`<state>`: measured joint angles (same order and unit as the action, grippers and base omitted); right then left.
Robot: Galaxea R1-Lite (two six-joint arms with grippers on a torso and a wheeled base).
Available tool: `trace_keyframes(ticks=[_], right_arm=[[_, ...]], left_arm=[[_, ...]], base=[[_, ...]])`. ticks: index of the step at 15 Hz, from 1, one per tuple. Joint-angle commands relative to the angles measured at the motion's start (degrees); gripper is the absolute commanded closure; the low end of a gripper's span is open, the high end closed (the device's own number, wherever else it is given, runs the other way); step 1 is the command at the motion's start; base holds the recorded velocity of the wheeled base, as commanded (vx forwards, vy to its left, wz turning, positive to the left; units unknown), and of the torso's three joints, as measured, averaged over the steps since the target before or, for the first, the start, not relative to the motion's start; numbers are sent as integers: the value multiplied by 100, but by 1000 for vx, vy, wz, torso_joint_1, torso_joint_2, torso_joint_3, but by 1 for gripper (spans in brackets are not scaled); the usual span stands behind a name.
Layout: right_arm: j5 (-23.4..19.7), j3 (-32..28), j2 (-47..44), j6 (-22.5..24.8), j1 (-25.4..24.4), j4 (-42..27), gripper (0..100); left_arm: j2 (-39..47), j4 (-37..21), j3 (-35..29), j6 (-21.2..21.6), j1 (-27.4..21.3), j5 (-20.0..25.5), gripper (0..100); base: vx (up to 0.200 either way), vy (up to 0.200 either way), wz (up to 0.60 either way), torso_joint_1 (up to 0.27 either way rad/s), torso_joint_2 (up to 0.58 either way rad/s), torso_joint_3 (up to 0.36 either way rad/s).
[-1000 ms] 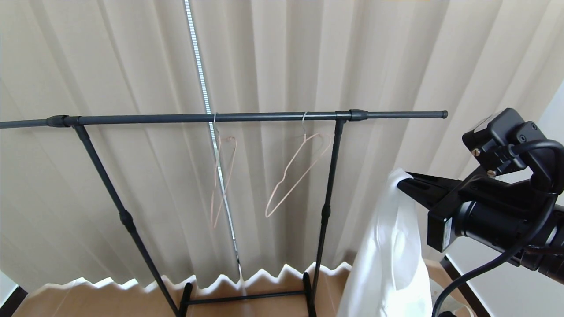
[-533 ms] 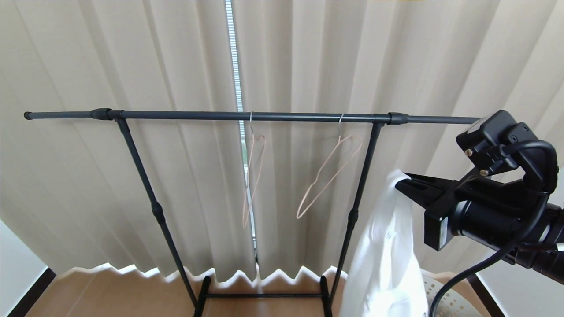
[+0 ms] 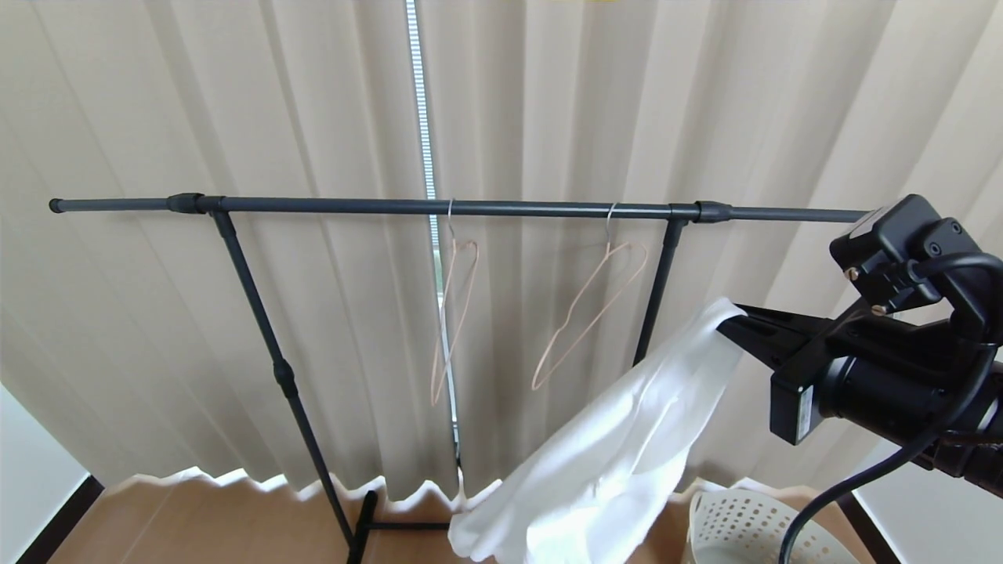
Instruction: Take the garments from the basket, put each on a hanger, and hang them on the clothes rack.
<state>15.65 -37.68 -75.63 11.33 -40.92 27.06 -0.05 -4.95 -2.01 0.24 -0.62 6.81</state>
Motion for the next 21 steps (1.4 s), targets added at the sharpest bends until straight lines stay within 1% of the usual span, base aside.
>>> trace_keyframes(ticks=[1, 4, 7, 8, 9, 10, 11, 12, 13, 14, 15, 16, 17, 20, 21], right_arm=[[8, -11, -22, 1, 5, 1, 100], [8, -38, -4, 1, 5, 10, 100], [-1, -46, -39, -8, 5, 10, 100], [-10, -55, -101, -8, 5, 10, 100], [-10, -55, -127, -16, 5, 1, 100], [-18, -64, -171, -25, 5, 1, 100], [-18, -81, -356, -148, 23, 10, 100], [-10, -125, -444, -306, 32, 10, 100], [-10, -178, -584, -640, 41, 1, 100], [-1, -205, -681, -878, 41, -8, 100], [-1, -275, -804, -1115, 49, -26, 100], [-1, -310, -857, -1176, 76, -26, 100], [34, -380, -1059, -1317, 129, 10, 100], [289, -486, -1244, -1449, 102, 18, 100], [439, -495, -1349, -1546, 23, 18, 100]], left_arm=[[5, 3, -1, 2, 1, 4, 0], [251, -6, -19, 2, -52, 13, 0], [1139, -6, -27, -16, -210, 30, 0], [1912, -6, -27, 81, -263, -13, 0], [2334, 29, -256, 354, -281, 13, 0], [2694, 47, -555, 389, -289, 66, 0], [3406, 64, -862, 318, -421, 382, 0], [3890, 126, -1082, 266, -579, 628, 0], [4742, 354, -1398, 72, -1054, 698, 0], [5270, 644, -1592, -253, -1423, 698, 0], [6087, 1128, -1908, -807, -1871, 611, 0], [6351, 1251, -2005, -912, -1994, 540, 0], [7265, 1576, -2225, -1053, -2320, 303, 0], [8091, 2147, -2304, -1378, -3058, 145, 0], [8671, 2648, -2374, -1633, -3515, -5, 0]], base=[[0, 0, 0, 0, 0, 0], [0, 0, 0, 0, 0, 0], [0, 0, 0, 0, 0, 0], [0, 0, 0, 0, 0, 0], [0, 0, 0, 0, 0, 0], [0, 0, 0, 0, 0, 0], [0, 0, 0, 0, 0, 0], [0, 0, 0, 0, 0, 0], [0, 0, 0, 0, 0, 0], [0, 0, 0, 0, 0, 0], [0, 0, 0, 0, 0, 0], [0, 0, 0, 0, 0, 0], [0, 0, 0, 0, 0, 0], [0, 0, 0, 0, 0, 0], [0, 0, 0, 0, 0, 0]])
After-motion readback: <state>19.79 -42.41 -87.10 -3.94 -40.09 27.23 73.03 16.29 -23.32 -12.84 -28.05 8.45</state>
